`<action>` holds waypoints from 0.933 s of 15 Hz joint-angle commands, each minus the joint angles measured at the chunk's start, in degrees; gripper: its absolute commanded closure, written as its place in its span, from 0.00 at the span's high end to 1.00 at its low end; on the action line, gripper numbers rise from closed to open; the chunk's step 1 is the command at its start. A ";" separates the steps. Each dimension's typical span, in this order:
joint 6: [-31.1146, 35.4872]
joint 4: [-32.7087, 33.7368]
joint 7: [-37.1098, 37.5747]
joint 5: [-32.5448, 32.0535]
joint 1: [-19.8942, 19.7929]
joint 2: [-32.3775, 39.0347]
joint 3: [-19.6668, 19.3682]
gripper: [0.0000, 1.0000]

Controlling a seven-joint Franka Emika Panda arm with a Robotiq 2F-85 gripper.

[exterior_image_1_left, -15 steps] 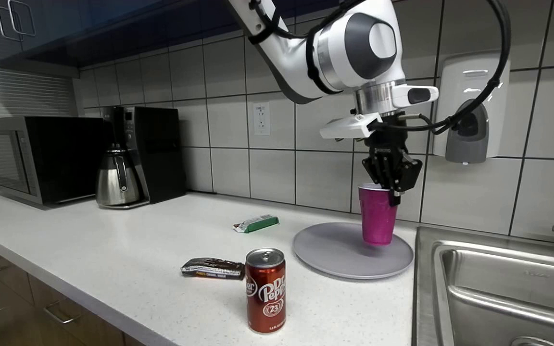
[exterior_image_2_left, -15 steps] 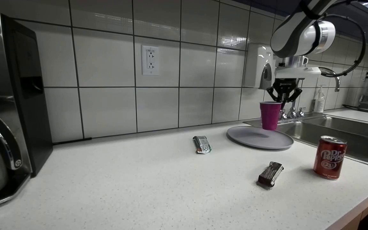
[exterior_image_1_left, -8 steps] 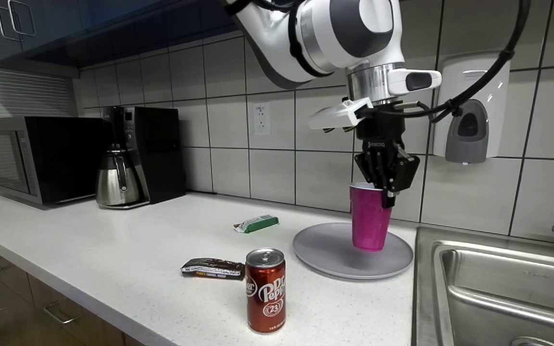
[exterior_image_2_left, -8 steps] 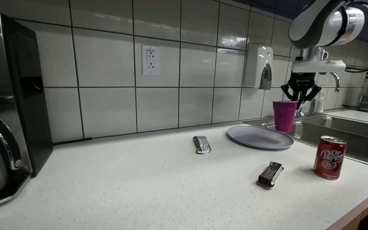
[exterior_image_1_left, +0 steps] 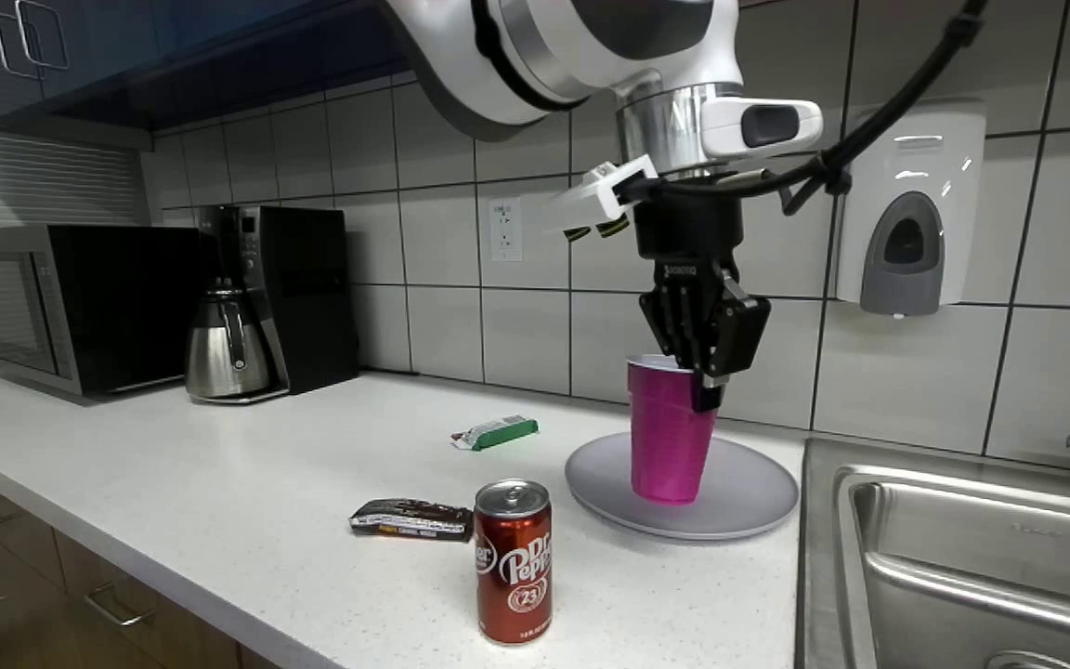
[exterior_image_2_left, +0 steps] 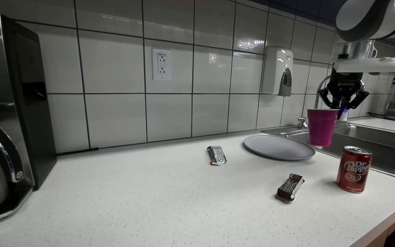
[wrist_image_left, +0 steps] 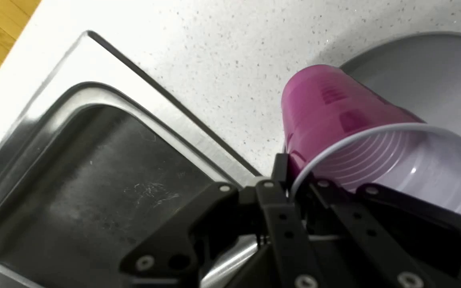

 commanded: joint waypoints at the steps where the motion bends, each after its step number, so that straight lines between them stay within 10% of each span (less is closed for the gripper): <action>1: 1.58 -7.99 4.15 -3.86 -1.56 -8.41 1.34 0.01; 14: 3.07 -17.64 6.06 -5.76 -10.98 -18.49 2.74 0.01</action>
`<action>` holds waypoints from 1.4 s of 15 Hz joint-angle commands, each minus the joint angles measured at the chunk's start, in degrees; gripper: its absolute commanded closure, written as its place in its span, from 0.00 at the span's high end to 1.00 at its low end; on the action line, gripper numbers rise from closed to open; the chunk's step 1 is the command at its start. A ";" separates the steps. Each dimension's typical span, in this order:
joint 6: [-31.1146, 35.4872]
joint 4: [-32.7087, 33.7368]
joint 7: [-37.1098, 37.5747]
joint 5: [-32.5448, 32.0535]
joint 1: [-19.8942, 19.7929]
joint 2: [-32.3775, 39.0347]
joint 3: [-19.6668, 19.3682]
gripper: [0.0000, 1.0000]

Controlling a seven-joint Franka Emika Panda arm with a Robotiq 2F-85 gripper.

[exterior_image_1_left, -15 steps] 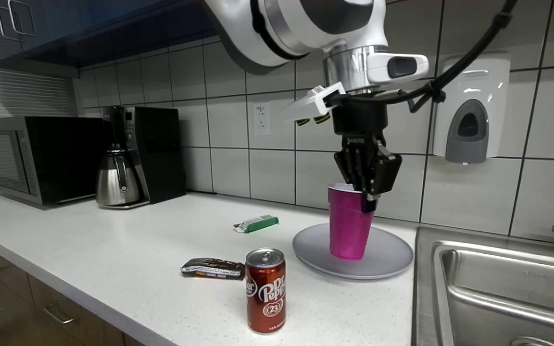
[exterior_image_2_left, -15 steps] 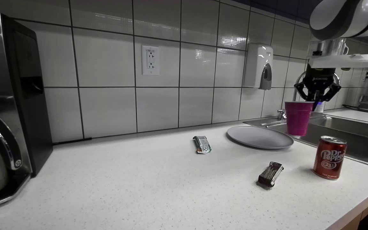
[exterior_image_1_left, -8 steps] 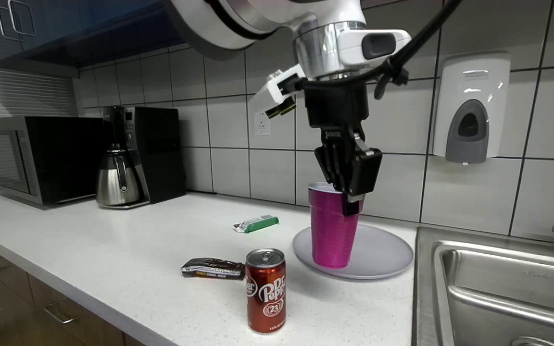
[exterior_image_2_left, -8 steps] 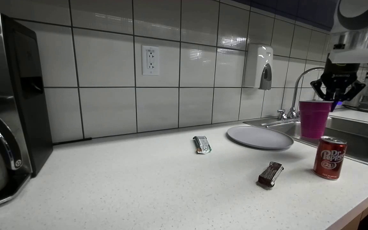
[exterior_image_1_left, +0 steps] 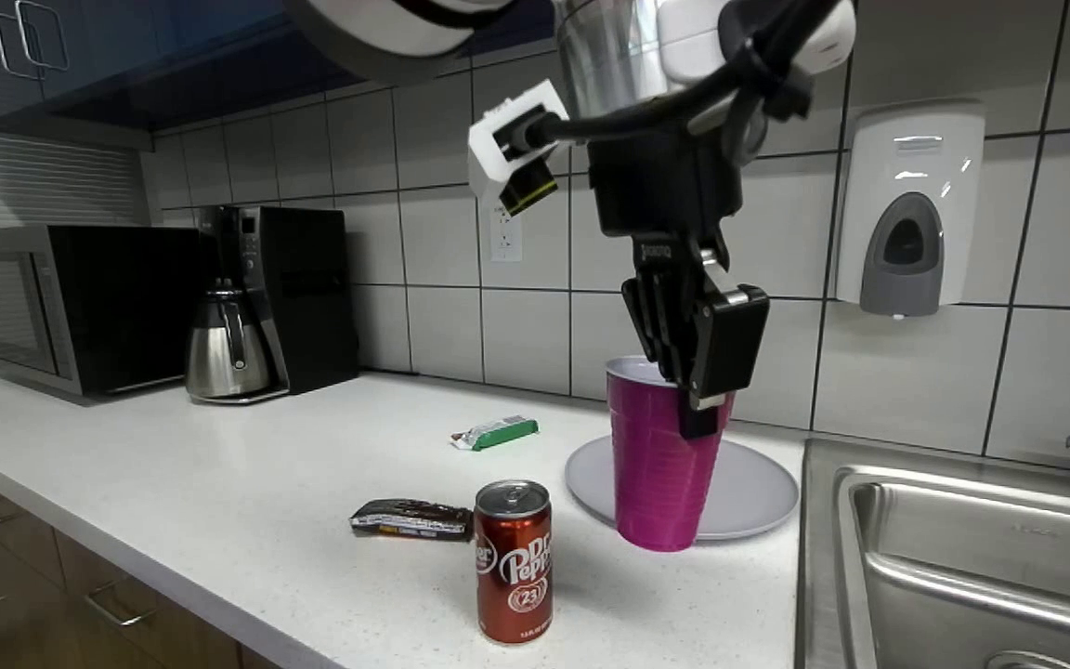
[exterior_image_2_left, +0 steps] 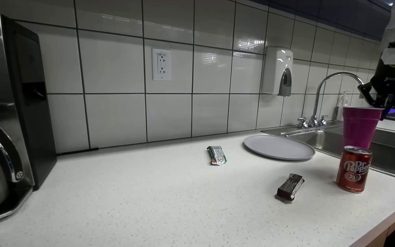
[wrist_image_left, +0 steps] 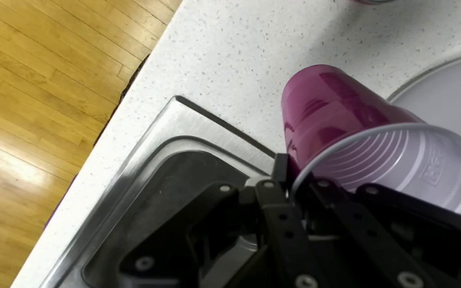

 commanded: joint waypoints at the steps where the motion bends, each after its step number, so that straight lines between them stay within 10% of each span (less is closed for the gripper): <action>1: 1.35 -1.84 0.86 -1.22 -3.35 -1.93 1.78 0.01; 21: 7.36 6.47 -0.14 -0.72 -2.29 13.81 0.01 0.01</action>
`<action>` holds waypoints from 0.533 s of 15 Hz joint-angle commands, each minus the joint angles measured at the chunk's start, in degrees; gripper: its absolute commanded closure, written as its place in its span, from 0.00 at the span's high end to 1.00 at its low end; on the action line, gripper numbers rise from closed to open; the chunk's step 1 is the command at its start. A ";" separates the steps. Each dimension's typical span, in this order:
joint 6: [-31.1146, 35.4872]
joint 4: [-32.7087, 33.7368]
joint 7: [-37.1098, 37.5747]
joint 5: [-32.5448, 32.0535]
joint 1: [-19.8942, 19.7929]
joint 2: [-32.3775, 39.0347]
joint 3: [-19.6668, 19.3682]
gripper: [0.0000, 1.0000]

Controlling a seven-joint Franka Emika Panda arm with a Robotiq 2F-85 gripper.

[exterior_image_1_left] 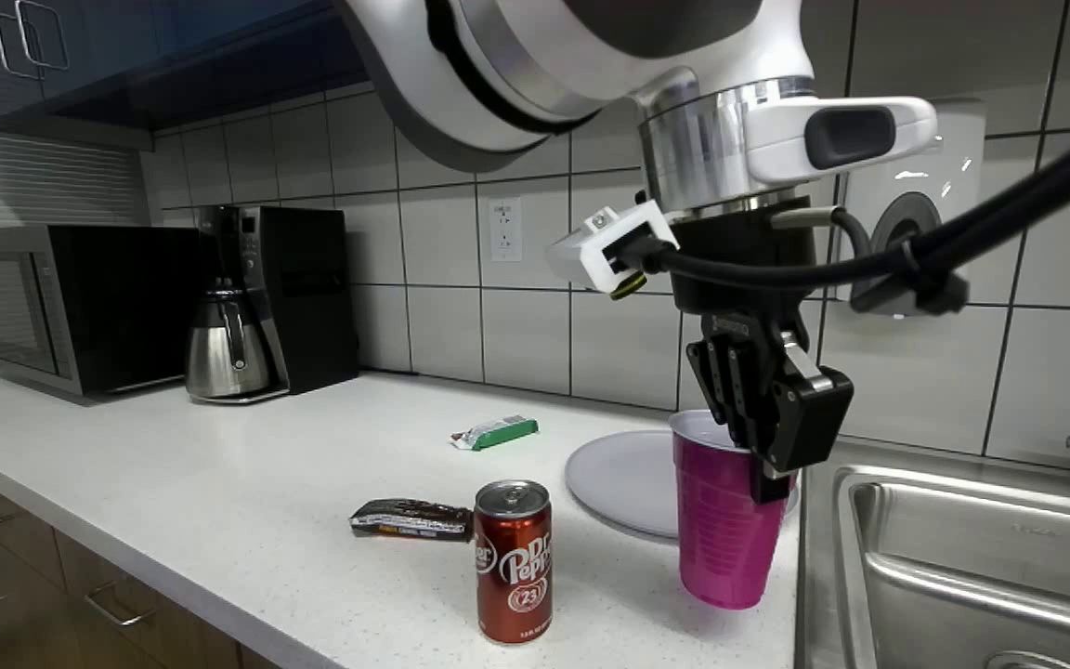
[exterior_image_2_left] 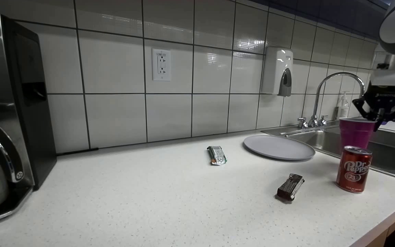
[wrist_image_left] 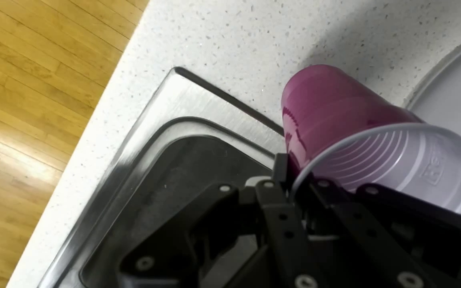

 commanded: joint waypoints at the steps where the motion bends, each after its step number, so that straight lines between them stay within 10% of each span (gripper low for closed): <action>1: 0.57 2.05 -0.04 -0.78 0.46 2.80 -0.20 0.01; 8: 0.42 2.88 0.02 -1.01 1.42 5.22 -0.90 0.01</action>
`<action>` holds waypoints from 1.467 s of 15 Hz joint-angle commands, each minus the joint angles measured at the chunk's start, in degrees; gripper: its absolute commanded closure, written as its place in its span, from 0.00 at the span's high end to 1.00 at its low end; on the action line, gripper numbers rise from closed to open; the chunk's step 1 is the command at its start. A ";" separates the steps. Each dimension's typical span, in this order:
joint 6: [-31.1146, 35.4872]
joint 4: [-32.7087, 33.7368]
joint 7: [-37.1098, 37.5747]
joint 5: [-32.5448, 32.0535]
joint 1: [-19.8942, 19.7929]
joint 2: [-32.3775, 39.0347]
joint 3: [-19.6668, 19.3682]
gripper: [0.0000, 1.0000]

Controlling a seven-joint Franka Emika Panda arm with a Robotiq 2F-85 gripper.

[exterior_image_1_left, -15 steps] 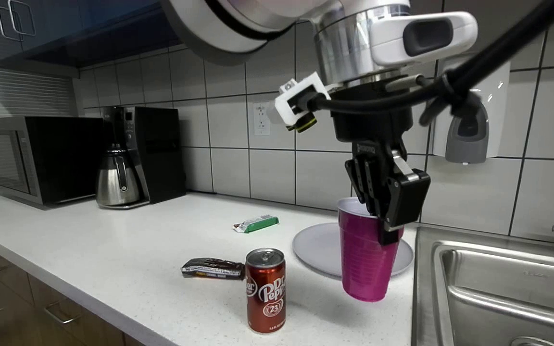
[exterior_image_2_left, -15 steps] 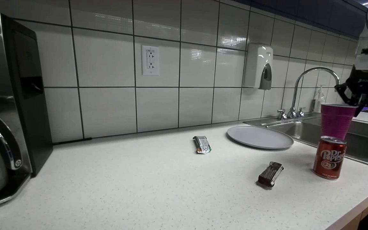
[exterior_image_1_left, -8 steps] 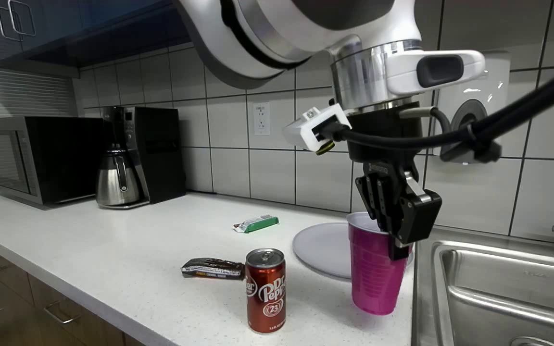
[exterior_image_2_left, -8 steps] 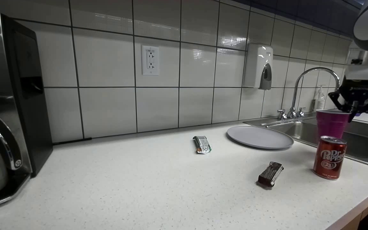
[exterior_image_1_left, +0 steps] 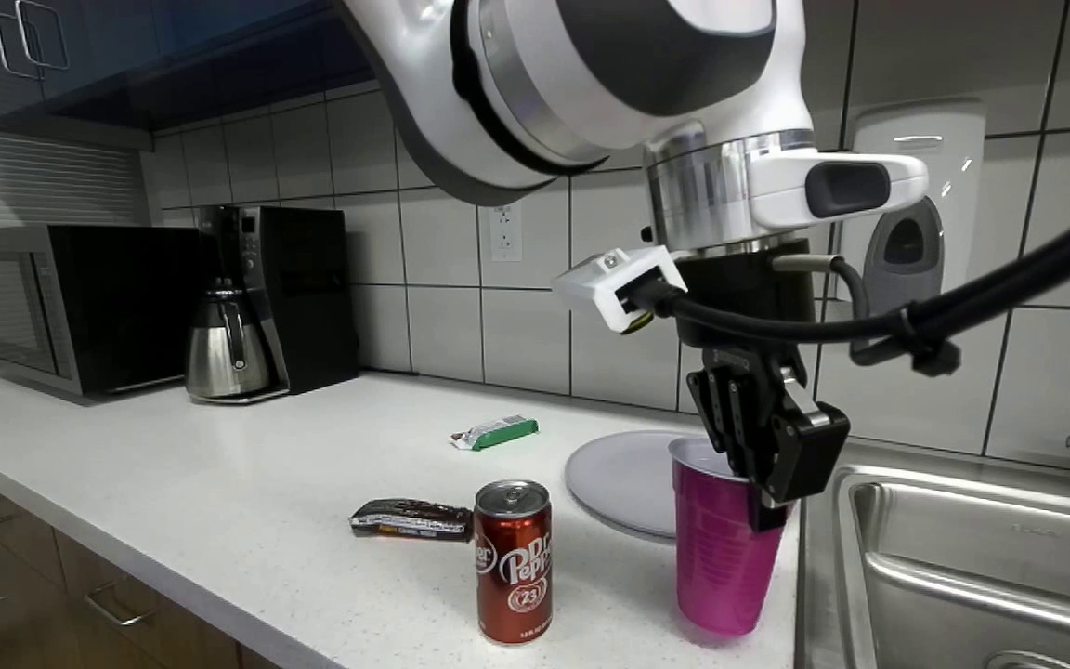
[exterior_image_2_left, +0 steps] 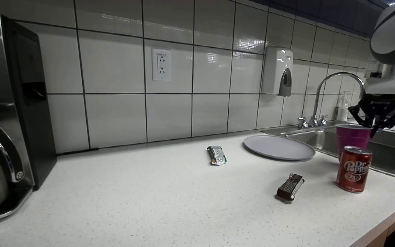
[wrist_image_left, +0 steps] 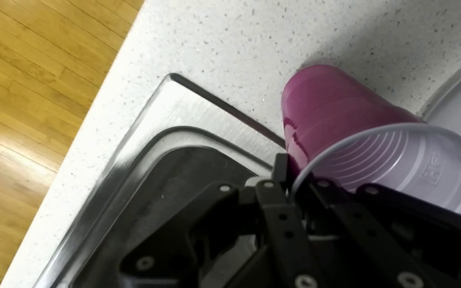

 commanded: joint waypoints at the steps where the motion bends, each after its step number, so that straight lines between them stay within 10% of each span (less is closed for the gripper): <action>1: -0.02 1.44 0.06 -1.07 0.80 1.44 -0.83 0.01; 2: -0.16 1.54 0.07 -1.10 0.91 1.55 -0.92 0.01; 3: -0.19 1.64 0.39 -1.55 0.98 1.67 -1.00 0.31; 13: -0.43 1.15 1.32 -2.90 1.51 -0.56 -1.09 0.98; 22: -1.73 -0.81 1.98 -6.35 1.16 -7.62 0.64 1.00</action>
